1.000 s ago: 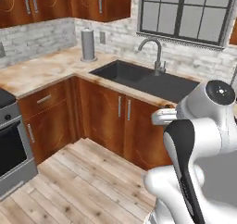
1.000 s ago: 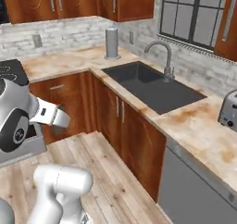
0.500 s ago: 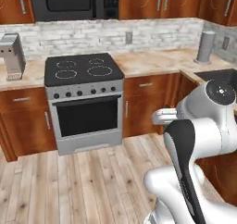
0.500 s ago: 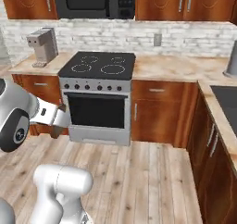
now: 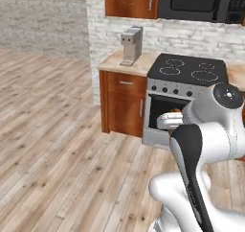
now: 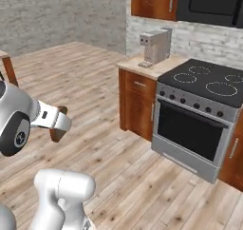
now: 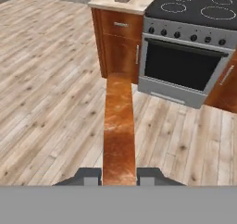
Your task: Start the toaster. Once the lever pops up, take the bread to the plate on the dining counter.
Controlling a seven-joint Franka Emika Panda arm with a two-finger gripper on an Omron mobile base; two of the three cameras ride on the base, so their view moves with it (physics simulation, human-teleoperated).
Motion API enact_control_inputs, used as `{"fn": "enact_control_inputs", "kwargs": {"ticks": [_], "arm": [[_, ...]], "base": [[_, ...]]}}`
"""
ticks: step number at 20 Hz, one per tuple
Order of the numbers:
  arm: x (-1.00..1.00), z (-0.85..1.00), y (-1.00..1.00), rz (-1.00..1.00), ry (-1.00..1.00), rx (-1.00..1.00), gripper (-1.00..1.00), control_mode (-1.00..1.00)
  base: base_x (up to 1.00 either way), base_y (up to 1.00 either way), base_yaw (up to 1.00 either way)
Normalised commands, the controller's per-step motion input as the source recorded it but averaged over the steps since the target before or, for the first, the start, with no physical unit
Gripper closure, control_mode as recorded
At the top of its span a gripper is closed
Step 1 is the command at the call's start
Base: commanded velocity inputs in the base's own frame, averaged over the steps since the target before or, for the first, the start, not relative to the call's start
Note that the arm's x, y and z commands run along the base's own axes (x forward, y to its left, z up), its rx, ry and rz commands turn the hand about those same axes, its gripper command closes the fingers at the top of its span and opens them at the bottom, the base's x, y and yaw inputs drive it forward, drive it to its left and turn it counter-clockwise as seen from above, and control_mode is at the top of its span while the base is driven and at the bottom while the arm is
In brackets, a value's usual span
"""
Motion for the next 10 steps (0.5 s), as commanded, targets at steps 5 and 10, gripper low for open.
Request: {"fn": "enact_control_inputs", "kwargs": {"ticks": [5,10], "arm": [[0.00,0.00,0.00,0.00,0.00,0.00,1.00,1.00],[0.00,0.00,0.00,0.00,0.00,0.00,1.00,1.00]], "base": [[0.00,0.00,0.90],[0.01,0.00,0.86]]}}
